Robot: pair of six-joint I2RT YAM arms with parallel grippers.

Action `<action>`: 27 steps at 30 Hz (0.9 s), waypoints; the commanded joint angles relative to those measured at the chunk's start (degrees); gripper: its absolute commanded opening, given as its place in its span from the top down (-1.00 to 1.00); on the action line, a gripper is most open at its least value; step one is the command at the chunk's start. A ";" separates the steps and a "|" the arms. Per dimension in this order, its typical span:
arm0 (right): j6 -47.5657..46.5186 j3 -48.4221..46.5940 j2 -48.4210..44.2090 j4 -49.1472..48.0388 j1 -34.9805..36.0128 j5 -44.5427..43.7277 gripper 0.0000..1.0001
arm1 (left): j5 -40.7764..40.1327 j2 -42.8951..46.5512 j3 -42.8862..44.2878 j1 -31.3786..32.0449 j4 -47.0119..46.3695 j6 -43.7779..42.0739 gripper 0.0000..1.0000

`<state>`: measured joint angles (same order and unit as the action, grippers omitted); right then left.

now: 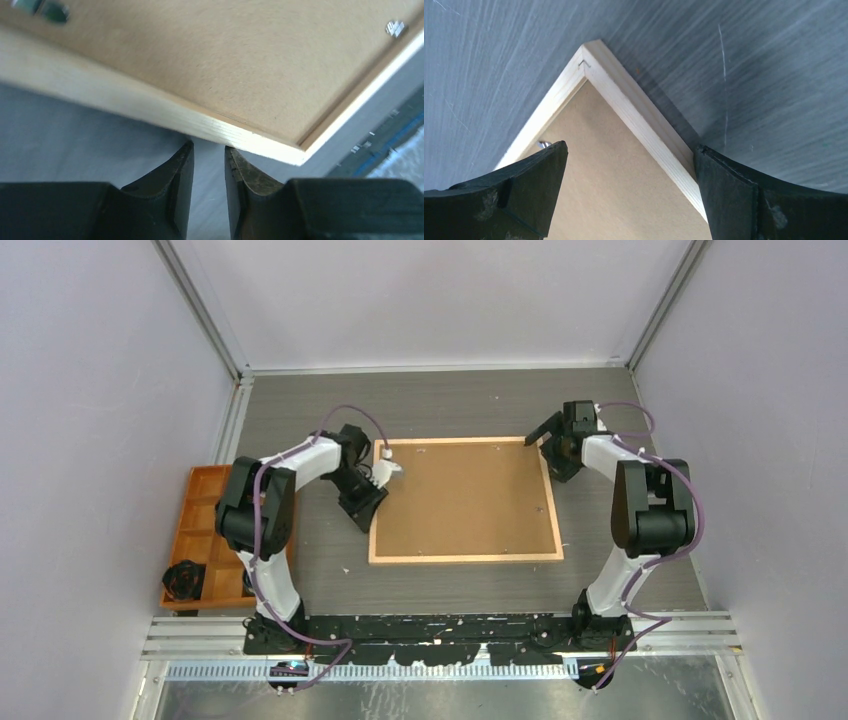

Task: Put the photo into the frame
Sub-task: Adjust the photo frame at the center of the board.

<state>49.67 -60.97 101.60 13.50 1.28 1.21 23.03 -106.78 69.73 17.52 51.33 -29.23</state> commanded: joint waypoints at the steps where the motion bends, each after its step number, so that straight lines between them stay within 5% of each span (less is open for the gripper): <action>1: -0.49 -4.85 0.31 2.34 0.20 1.13 -1.00 | 8.41 2.22 -2.63 2.68 4.26 -1.90 0.35; 11: -0.94 -5.06 -9.31 3.39 4.77 -3.42 -0.99 | 17.48 -2.98 7.34 -8.56 3.21 15.54 0.30; 15: 0.90 -4.60 -9.34 0.96 12.20 -2.01 -0.84 | 22.29 -6.55 6.79 -7.70 0.00 20.11 0.30; 27: 8.48 -10.63 3.50 -9.21 31.12 6.14 -0.22 | 16.45 -9.29 4.77 -6.97 -5.19 23.64 0.59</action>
<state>54.35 -67.31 101.51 9.39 29.52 4.49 41.50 -116.01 75.75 10.48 50.43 -6.52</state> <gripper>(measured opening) 0.663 0.232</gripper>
